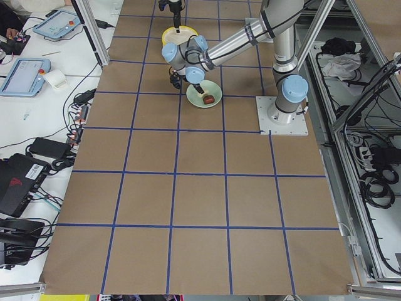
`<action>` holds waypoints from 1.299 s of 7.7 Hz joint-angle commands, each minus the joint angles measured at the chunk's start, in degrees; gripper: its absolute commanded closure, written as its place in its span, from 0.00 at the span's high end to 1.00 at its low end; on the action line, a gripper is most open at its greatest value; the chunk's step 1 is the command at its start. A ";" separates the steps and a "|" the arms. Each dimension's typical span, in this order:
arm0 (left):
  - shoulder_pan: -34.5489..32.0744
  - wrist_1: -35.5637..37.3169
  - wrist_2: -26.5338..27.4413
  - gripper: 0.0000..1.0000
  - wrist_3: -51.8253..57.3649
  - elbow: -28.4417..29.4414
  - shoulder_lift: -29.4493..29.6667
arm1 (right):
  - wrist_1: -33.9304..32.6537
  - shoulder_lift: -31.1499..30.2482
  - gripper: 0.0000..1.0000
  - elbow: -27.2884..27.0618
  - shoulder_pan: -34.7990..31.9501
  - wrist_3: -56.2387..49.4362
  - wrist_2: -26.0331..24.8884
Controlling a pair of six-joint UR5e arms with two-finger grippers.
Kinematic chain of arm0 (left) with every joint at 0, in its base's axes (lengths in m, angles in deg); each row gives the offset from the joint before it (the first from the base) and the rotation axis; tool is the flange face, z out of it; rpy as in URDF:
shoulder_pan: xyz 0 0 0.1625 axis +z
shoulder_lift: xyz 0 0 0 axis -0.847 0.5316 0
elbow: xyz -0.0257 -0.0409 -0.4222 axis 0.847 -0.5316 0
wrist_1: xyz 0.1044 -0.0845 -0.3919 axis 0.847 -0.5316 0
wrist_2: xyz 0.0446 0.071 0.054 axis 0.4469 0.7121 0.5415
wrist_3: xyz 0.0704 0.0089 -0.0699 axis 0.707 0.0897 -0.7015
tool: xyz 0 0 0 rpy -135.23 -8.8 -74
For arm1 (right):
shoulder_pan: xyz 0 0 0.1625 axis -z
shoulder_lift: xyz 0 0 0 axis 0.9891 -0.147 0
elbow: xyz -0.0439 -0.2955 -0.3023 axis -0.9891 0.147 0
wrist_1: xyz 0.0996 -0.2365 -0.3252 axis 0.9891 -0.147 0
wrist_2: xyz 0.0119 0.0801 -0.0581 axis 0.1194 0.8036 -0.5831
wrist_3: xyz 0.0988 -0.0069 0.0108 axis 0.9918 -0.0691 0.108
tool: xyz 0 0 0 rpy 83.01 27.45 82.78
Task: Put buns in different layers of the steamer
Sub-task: 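Lower left gripper and grasp the white bun while right gripper grips top tier rim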
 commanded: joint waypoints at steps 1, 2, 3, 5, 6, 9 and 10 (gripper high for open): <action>0.00 0.07 0.15 0.80 -0.81 -0.03 0.59 | -0.32 0.14 0.71 0.03 0.00 0.00 -0.09; 0.00 0.16 0.15 0.80 -0.81 0.05 1.20 | -0.23 0.31 0.66 0.03 0.00 0.00 0.00; 0.00 0.77 1.19 0.79 -0.90 0.14 1.29 | -0.23 0.32 0.59 0.03 0.00 0.00 0.00; 0.00 0.86 1.47 0.79 -0.99 0.06 1.64 | -0.14 0.31 0.50 0.03 0.00 0.00 0.00; 0.00 1.04 0.94 0.79 -0.99 0.14 1.73 | -0.14 0.32 0.46 0.03 0.00 -0.08 0.00; 0.00 1.04 0.76 0.79 -1.43 0.06 2.17 | 0.03 0.23 0.25 0.03 0.00 -0.70 -0.09; 0.00 1.30 0.85 0.79 -1.34 0.05 2.78 | 0.03 0.23 0.18 0.03 0.00 -0.87 -0.09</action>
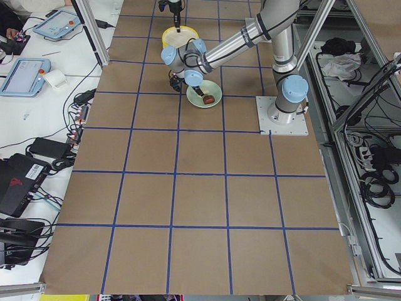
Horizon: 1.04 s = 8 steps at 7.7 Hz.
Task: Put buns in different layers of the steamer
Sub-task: 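Lower left gripper and grasp the white bun while right gripper grips top tier rim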
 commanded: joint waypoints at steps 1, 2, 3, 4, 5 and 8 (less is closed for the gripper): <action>0.00 1.73 -0.05 0.79 -0.11 -0.23 0.85 | 0.03 -0.01 0.13 0.00 0.00 -0.54 -0.11; 0.00 1.92 -0.05 0.68 -0.11 -0.23 0.94 | 0.03 -0.10 0.08 0.00 0.00 -0.54 -0.11; 0.00 1.93 0.04 0.36 -0.11 0.12 0.85 | 0.03 -0.10 0.06 0.00 0.00 -0.54 -0.20; 0.00 2.10 -0.14 0.08 -0.19 0.21 0.85 | 0.12 -0.27 0.03 0.09 0.00 -0.54 -0.11; 0.00 2.01 -0.23 0.07 -0.19 0.21 0.50 | 0.29 -0.45 0.02 0.09 0.00 -0.54 -0.02; 0.00 0.96 -0.05 0.05 -2.30 2.22 -2.30 | 5.89 -3.94 0.00 2.10 0.09 -0.54 -0.11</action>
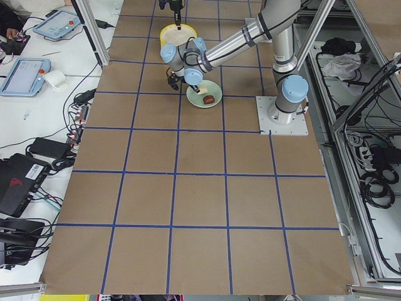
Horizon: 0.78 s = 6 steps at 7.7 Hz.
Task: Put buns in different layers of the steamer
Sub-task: 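Lift the top steamer tier aside with right gripper while left gripper lifts white bun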
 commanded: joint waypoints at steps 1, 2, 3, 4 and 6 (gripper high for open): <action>0.00 -2.58 0.48 0.05 -0.71 2.80 -2.90 | 8.23 -3.71 0.00 3.45 0.58 -0.03 0.20; 0.00 -4.51 0.74 0.05 -0.62 4.38 -4.13 | 11.67 -4.07 0.00 5.90 1.02 -0.12 -0.58; 0.00 -5.84 0.83 0.04 -0.53 5.70 -4.58 | 13.61 -5.20 0.00 7.23 2.25 -3.60 -1.98; 0.00 -5.68 0.75 0.04 -0.53 6.67 -5.19 | 13.55 -5.56 0.00 7.33 6.09 -8.16 -2.69; -0.52 -5.15 -0.31 0.04 -0.53 9.48 -6.43 | 12.85 -5.30 0.00 7.16 15.57 -21.23 -2.61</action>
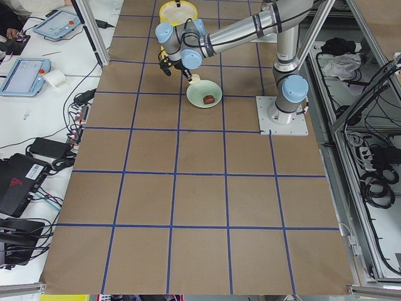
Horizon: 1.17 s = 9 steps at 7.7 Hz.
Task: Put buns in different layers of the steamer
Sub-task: 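Lift the top steamer tier aside with right gripper while left gripper lifts white bun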
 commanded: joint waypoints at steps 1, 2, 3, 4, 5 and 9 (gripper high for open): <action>-1.19 0.72 -3.41 0.04 0.01 3.40 -1.29 | -0.54 0.36 0.00 0.16 10.56 -16.23 -0.36; -3.02 3.77 -6.04 0.04 -0.95 4.28 -1.30 | -1.06 0.88 0.00 -0.10 13.72 -21.33 -0.36; -4.00 9.72 -9.72 0.04 -2.79 4.20 -0.34 | -2.20 1.32 0.00 -0.10 15.93 -23.90 -0.36; -4.44 12.82 -15.42 0.04 -3.24 4.11 -0.15 | -3.69 2.28 0.00 -0.36 16.56 -24.10 -0.45; -5.67 13.12 -16.61 0.04 -4.29 3.59 0.11 | -5.09 3.16 0.00 -0.36 16.57 -24.80 -1.41; -10.69 26.87 -23.90 0.04 -12.54 3.67 5.89 | -5.11 3.52 0.00 -0.80 16.57 -25.51 -1.68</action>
